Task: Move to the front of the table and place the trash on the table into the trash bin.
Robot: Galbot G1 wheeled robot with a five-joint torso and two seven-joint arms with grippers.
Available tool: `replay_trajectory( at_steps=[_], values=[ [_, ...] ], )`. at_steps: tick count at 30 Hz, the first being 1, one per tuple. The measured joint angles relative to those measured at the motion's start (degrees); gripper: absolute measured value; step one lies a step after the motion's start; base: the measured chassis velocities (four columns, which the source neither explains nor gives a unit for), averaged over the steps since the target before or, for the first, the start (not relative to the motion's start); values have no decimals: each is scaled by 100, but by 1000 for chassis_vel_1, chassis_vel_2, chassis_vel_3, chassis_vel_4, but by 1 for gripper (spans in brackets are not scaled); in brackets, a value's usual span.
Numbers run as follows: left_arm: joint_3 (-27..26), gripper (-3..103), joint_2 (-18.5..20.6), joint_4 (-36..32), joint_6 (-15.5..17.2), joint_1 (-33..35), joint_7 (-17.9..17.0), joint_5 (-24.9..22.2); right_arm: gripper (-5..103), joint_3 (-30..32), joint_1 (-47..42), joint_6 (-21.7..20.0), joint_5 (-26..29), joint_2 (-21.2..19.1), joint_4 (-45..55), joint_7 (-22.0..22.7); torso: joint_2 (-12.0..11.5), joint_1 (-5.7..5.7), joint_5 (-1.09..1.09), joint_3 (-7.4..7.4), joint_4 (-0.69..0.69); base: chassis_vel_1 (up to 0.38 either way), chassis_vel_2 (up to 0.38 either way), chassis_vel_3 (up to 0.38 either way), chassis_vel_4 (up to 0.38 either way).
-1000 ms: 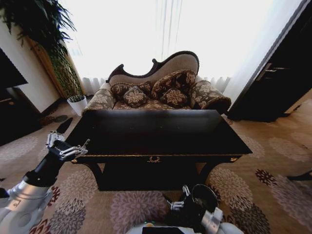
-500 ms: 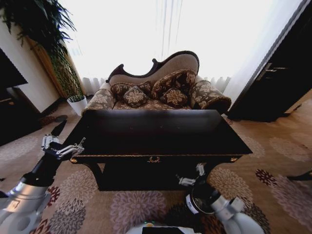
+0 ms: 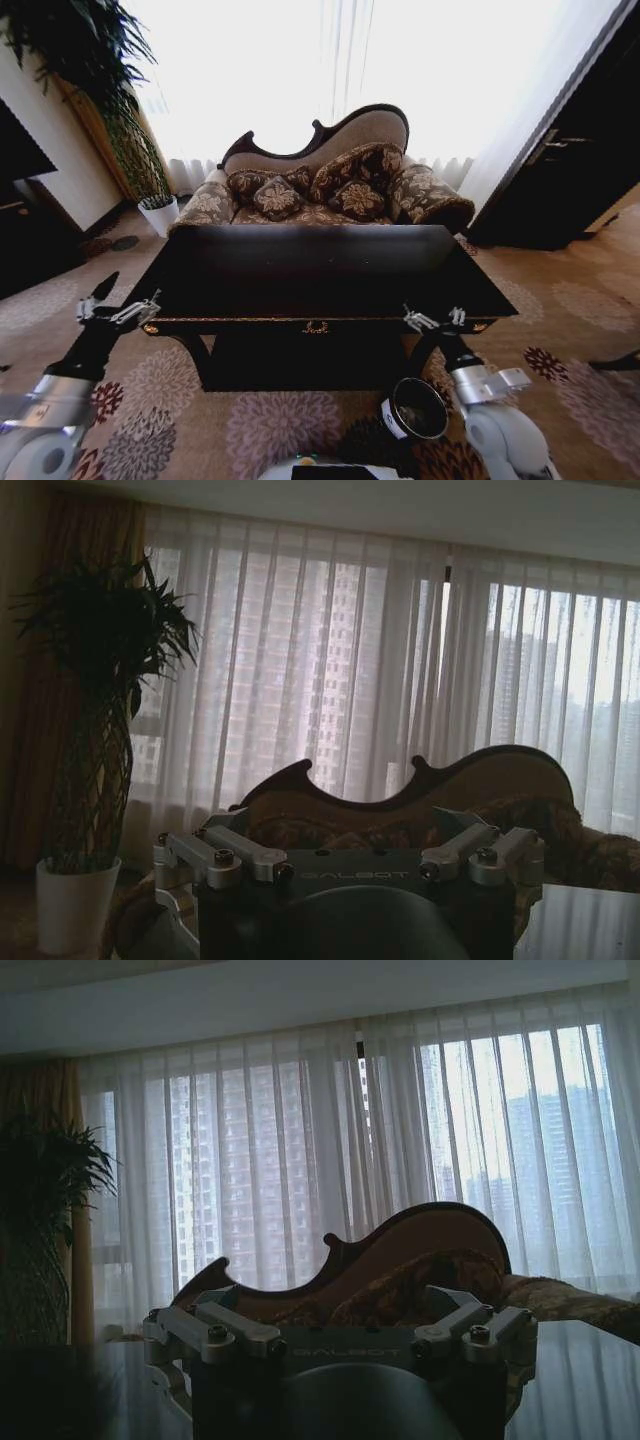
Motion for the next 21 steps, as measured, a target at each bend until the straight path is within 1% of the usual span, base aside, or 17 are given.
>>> replay_trajectory(
  at_steps=[1, 4, 9, 11, 13, 14, 17, 21],
  values=[
    [57, 100, -8, 69, 9, 5, -81, 12, 100, 38, 26, 3, 9, -2, 4, -4, 0, 0, -1, 0, 0, 0, 0, 0, 0],
    [133, 100, -41, 182, 10, -2, -163, 62, 100, 89, 41, 4, -16, 2, 28, -23, 0, 0, -1, 0, 0, 0, 0, 0, 0],
    [98, 100, -43, 258, -15, -36, -163, 71, 100, 112, -5, 5, -73, 5, 63, -103, 0, 0, -1, 0, -1, 0, 0, 0, 0],
    [55, 100, -34, 245, -28, -37, -115, 63, 100, 112, -18, 15, -87, 9, 63, -131, 0, 0, -1, 0, 0, 0, 0, 0, 0],
    [18, 100, -41, 195, -78, -26, 12, 69, 100, 114, -27, 39, -114, 39, 62, -190, 0, 0, 0, 0, 0, 0, 0, 0, 0],
    [18, 100, -41, 195, -78, -26, 12, 69, 100, 114, -27, 39, -114, 39, 62, -190, 0, 0, 0, 0, 0, 0, 0, 0, 0],
    [14, 100, -50, 132, -142, 3, 188, 116, 100, 114, -48, 40, -129, 87, 68, -217, 0, -1, 0, 0, 0, 0, 0, 0, 0],
    [14, 100, -49, 81, -167, 15, 243, 115, 100, 126, -70, 37, -120, 114, 82, -230, 0, -1, 0, 0, 0, 0, 0, 0, 0]
  ],
)
